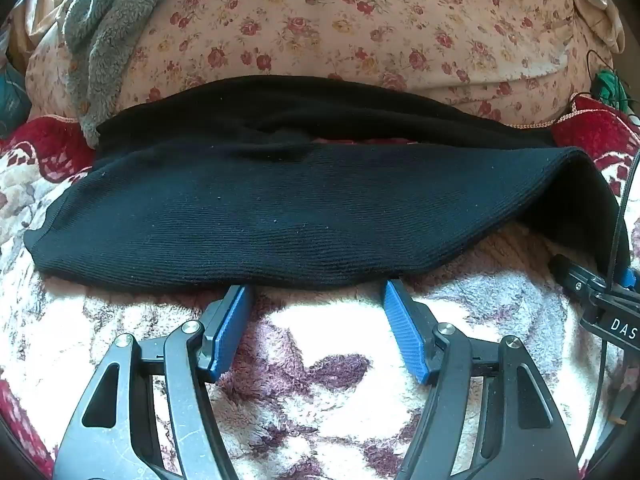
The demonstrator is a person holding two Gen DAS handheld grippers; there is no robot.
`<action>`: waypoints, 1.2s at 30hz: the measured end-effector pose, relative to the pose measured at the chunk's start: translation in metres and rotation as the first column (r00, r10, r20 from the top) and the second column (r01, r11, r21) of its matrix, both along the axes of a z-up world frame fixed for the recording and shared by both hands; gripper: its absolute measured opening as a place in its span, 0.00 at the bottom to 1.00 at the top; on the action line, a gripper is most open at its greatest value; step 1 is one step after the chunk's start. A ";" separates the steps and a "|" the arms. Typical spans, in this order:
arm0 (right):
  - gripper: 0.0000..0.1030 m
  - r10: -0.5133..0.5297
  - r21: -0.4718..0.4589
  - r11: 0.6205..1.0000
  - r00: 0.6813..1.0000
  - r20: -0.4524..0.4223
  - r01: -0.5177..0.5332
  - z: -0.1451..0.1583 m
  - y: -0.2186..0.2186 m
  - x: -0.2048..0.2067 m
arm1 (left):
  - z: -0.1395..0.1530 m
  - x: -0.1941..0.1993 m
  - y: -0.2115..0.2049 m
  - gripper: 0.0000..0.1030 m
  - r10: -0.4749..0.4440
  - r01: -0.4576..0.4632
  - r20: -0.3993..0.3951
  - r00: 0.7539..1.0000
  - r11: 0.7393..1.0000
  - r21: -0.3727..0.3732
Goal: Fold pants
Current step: 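Move both open grippers toward the black pants lying on the blanket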
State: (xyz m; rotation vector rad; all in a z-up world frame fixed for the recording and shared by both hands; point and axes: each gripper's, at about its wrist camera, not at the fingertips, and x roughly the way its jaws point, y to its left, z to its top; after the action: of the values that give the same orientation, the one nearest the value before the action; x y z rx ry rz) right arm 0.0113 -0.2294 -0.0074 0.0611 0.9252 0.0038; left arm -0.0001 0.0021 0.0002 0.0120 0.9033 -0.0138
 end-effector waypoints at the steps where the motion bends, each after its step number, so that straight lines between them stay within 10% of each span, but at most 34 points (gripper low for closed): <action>1: 0.95 0.000 0.000 1.000 1.000 0.000 0.000 0.000 0.000 0.000 | 0.000 0.000 0.001 0.65 0.000 0.000 -0.001 1.000 1.000 0.000; 36: 0.81 0.123 0.328 0.935 0.991 0.056 -0.135 0.038 0.023 -0.070 | 0.051 -0.053 0.077 0.65 0.052 -0.050 0.055 0.997 0.997 -0.052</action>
State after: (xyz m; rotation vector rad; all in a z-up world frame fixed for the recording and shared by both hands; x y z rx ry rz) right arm -0.0583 -0.2062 0.0301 0.3123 0.8848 0.2832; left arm -0.0531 0.0789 0.0515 -0.0575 0.8460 0.0112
